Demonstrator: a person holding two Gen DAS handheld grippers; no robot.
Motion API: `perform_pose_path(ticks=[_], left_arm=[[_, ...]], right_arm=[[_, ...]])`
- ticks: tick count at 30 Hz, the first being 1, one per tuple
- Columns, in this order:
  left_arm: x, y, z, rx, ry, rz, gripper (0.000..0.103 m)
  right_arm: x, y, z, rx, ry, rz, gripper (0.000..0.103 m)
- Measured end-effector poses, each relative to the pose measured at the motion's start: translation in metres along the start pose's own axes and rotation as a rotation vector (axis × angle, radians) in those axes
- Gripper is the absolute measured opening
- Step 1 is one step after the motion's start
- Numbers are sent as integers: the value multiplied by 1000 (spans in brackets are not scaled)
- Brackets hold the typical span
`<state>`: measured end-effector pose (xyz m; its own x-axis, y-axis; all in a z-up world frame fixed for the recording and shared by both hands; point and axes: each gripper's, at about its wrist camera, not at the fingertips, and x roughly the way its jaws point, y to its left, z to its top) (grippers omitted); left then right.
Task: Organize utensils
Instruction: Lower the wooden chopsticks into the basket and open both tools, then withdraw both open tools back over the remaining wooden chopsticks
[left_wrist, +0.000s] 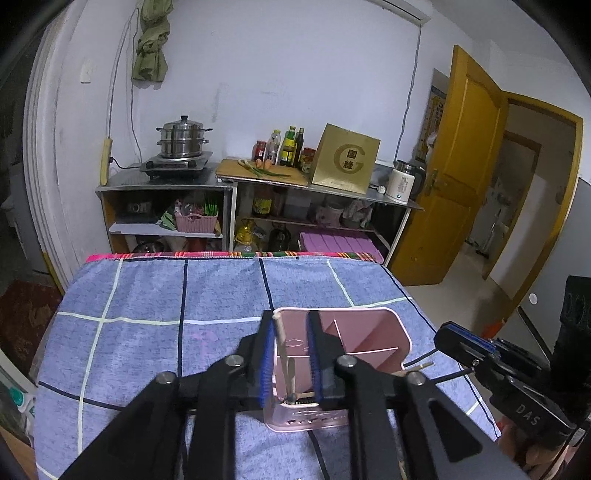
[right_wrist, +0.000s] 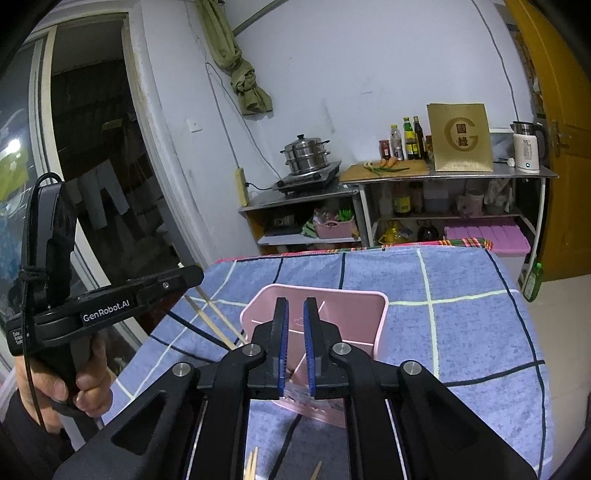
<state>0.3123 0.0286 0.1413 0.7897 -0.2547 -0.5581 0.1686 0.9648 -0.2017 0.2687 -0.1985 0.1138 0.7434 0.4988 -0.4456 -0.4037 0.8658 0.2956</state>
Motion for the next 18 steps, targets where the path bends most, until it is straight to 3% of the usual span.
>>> perform_pose_path(ticks=[10, 15, 18], left_arm=[[-59, 1, -17, -1, -103, 14, 27], [-89, 2, -44, -9, -133, 4, 27], [-95, 1, -70, -12, -108, -3, 27]], right_arm=[[-58, -3, -14, -8, -86, -8, 11], [-81, -3, -34, -9, -94, -9, 11], [-83, -1, -51, -36, -56, -18, 11]])
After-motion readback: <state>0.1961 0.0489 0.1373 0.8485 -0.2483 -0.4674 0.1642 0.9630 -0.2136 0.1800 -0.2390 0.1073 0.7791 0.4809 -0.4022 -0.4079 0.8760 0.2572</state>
